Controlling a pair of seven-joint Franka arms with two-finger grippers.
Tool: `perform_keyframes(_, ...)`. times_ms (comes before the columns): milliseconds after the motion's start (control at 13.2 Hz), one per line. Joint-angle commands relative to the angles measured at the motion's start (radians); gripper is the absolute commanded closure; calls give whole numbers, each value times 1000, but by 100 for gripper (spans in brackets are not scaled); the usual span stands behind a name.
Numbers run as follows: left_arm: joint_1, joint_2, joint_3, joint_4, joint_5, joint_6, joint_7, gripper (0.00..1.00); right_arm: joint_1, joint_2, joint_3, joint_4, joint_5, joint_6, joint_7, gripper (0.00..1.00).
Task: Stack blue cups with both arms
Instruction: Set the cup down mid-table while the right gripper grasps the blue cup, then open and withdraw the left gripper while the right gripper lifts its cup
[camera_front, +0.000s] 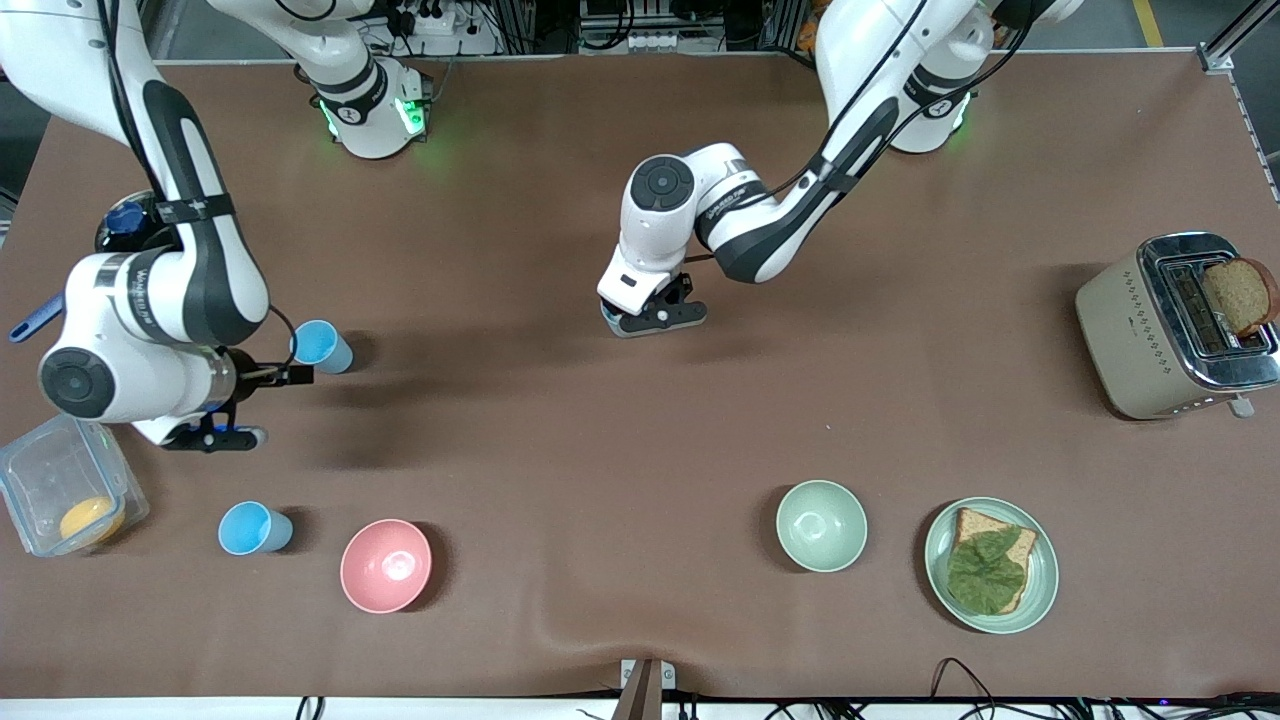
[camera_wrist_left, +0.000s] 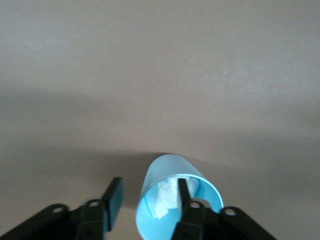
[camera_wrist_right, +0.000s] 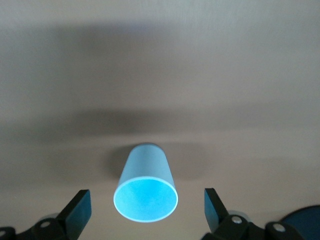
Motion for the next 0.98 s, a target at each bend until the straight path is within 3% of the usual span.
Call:
perform_keyframes(0, 18, -179, 6, -1, 15, -154, -21, 0, -7, -169, 3, -242, -13, 113, 12, 0)
perform_keyframes(227, 158, -282, -3, 57, 15, -300, 31, 0, -43, -177, 2, -324, -13, 195, 10, 0)
perform_keyframes(454, 261, -317, 6, 140, 22, -450, 241, 0, -56, -166, 0, -416, -13, 342, 12, 0)
perform_keyframes(681, 398, -360, 3, 169, 13, -546, 492, 0, -82, -130, 2, -413, -12, 382, 12, 0)
perform_keyframes(756, 453, -376, -2, 169, -10, -559, 571, 0, -82, -114, 2, -414, -10, 410, 13, 7)
perform_keyframes(832, 472, -412, 15, 165, -56, -561, 663, 0, -82, -98, 3, -413, -7, 421, 13, 48)
perform_keyframes(908, 469, -431, 79, 160, -91, -564, 758, 0, -86, -87, 2, -414, -3, 434, 13, 78)
